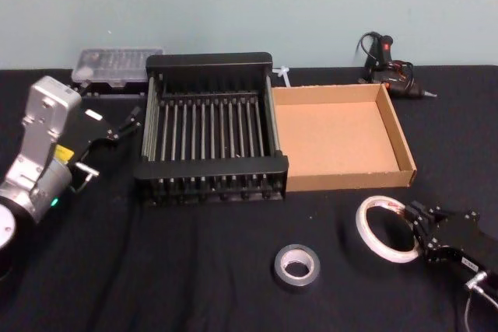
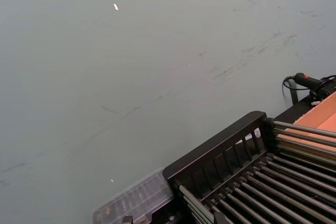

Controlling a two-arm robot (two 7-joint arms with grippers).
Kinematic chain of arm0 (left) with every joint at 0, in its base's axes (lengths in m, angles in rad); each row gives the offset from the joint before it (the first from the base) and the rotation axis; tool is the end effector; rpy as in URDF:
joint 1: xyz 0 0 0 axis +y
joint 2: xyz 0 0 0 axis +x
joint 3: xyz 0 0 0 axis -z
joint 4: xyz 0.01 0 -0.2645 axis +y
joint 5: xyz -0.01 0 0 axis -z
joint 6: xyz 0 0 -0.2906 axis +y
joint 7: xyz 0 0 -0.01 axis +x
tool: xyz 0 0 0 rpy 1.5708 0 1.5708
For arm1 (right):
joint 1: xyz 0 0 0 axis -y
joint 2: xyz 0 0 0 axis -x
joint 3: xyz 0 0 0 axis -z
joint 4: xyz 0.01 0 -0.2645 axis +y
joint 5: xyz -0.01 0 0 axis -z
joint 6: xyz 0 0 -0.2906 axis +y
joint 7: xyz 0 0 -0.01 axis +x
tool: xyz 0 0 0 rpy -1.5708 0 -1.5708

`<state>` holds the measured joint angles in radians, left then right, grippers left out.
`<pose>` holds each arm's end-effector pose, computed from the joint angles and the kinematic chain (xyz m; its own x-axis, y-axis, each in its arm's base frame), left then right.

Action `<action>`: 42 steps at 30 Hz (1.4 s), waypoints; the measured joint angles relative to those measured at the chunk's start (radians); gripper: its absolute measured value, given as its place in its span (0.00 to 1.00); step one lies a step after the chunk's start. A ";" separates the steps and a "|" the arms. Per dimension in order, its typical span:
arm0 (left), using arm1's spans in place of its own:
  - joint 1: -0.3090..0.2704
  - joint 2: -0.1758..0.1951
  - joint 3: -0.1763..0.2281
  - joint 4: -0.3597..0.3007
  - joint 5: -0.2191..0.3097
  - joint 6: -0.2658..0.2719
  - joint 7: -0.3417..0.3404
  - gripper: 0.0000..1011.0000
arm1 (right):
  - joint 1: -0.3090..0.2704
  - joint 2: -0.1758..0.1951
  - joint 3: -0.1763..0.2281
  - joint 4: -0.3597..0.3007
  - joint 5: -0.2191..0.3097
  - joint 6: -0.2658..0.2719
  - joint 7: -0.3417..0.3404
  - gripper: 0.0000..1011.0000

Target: Pick up the white tape and place it into the black box , Pick up the silver tape and place it into the brown box.

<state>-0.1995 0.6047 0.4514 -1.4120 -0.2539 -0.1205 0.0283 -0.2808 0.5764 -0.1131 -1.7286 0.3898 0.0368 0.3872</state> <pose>0.3367 0.0730 -0.2782 0.2923 0.8803 0.3737 -0.9553 0.2873 0.0703 0.2364 -0.0947 -0.2865 0.5533 -0.8324 0.0301 0.8062 0.5261 -0.2707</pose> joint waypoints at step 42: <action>0.000 0.000 0.000 0.000 0.000 0.000 0.000 0.99 | 0.229 -0.093 -0.089 0.057 -0.111 0.035 -0.036 0.07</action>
<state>-0.1996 0.6047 0.4514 -1.4120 -0.2539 -0.1205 0.0283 -0.0522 0.4836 -0.2023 -1.6716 0.2783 0.0718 0.3515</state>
